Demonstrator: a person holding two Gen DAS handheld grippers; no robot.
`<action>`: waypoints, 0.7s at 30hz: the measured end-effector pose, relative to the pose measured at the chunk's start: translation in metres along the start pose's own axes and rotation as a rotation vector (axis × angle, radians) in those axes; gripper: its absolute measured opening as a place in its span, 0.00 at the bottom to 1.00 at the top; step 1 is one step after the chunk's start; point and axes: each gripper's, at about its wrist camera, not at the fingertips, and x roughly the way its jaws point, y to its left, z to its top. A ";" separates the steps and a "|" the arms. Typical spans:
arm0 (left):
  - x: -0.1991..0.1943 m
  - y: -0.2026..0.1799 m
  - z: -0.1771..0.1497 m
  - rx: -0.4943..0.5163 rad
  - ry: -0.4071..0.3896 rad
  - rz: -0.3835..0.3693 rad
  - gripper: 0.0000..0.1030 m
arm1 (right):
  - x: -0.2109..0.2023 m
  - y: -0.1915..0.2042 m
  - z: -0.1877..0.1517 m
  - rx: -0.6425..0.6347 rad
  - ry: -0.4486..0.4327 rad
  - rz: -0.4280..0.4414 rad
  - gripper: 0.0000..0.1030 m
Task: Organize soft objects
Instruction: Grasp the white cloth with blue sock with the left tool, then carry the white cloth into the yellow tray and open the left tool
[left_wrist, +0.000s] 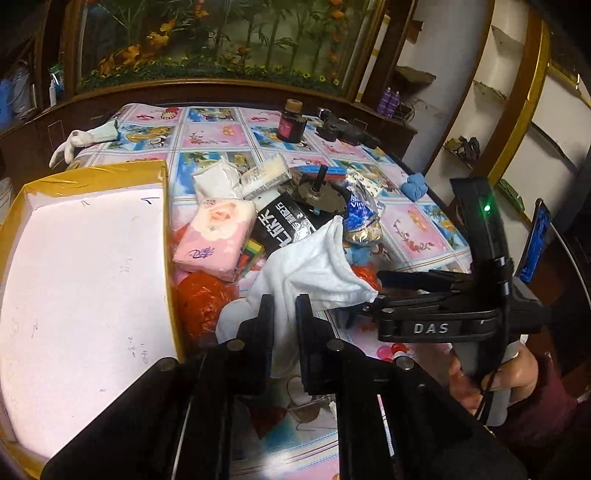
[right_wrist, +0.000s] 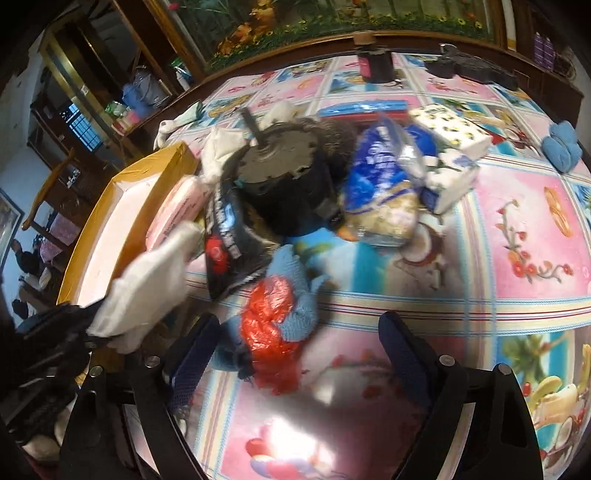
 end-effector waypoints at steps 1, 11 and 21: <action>-0.003 0.003 0.000 -0.012 -0.007 -0.007 0.09 | 0.002 0.004 0.001 -0.002 -0.001 -0.005 0.82; -0.048 0.048 0.000 -0.131 -0.103 -0.051 0.09 | -0.001 0.045 -0.003 -0.086 -0.023 -0.039 0.33; -0.049 0.115 0.029 -0.209 -0.121 0.016 0.09 | -0.026 0.087 0.035 -0.151 -0.053 0.100 0.33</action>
